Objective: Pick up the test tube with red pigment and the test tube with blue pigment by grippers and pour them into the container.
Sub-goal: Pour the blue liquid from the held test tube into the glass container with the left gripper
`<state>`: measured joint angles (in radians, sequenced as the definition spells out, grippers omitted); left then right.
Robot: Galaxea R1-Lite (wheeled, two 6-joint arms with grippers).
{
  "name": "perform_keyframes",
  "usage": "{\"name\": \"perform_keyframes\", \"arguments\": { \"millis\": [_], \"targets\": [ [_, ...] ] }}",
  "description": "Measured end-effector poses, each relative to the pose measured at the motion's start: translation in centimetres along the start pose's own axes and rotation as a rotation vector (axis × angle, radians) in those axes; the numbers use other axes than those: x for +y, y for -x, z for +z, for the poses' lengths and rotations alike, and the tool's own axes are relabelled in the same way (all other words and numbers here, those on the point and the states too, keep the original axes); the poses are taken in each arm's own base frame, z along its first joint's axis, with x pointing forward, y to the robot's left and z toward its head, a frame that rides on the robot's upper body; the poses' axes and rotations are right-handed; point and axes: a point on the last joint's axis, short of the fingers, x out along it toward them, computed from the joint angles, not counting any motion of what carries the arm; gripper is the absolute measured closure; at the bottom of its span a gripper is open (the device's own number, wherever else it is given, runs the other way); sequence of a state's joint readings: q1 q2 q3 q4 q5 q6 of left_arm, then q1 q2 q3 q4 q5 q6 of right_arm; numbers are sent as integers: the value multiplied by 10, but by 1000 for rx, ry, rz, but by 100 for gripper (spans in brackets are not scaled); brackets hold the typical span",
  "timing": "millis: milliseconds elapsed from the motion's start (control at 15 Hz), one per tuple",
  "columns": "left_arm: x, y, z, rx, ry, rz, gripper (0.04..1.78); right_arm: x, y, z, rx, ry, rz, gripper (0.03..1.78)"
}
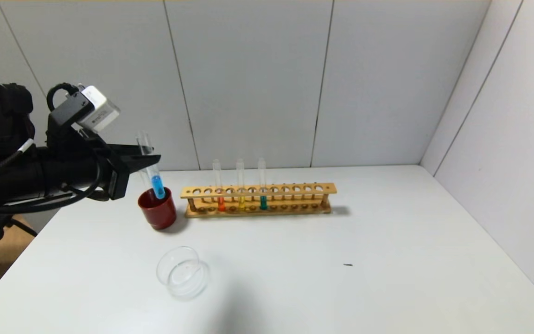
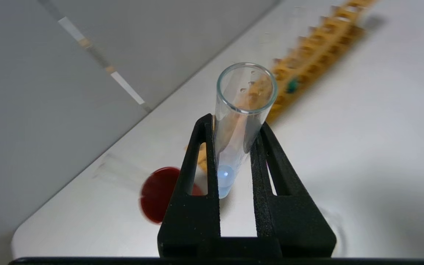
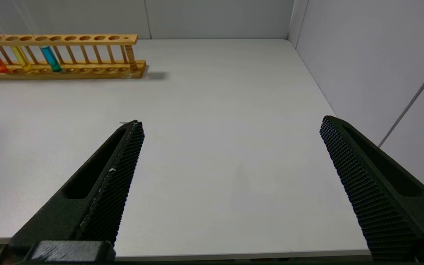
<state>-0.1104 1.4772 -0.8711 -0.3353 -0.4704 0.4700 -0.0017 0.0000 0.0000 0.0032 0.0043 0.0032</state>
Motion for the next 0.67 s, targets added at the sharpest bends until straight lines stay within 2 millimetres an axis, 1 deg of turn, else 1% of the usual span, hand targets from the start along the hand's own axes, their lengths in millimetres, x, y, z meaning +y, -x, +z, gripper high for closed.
{"name": "perform_keyframes", "arguments": {
  "millis": [200, 467, 667],
  "targets": [
    [-9, 3, -13, -2, -123, -97, 152, 0, 0, 0, 0, 0, 0, 6],
    [-21, 9, -33, 79, -363, -180, 152, 0, 0, 0, 0, 0, 0, 6],
    [-26, 14, -46, 104, -548, -214, 152, 0, 0, 0, 0, 0, 0, 6]
  ]
}}
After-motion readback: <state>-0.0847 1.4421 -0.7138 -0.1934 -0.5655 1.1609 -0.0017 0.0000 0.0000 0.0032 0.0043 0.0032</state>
